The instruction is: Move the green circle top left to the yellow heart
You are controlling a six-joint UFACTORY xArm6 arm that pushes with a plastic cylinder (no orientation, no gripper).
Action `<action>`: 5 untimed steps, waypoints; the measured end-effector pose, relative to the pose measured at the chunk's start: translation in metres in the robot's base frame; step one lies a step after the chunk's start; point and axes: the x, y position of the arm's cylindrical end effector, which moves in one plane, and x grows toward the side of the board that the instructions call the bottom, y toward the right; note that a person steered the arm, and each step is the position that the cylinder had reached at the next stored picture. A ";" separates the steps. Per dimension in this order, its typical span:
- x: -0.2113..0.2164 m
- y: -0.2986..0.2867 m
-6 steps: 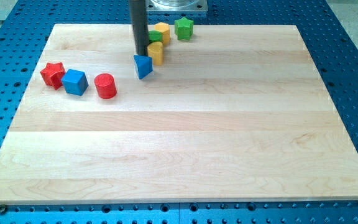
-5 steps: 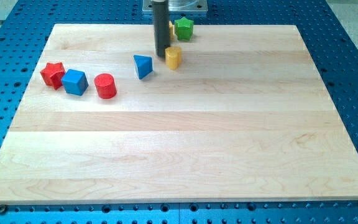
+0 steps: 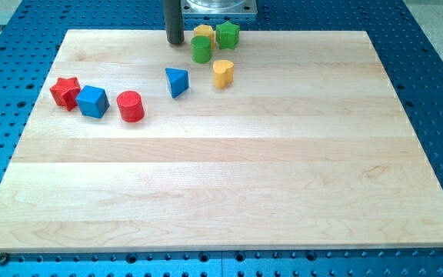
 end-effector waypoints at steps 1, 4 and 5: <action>0.003 0.020; 0.047 0.025; 0.047 0.069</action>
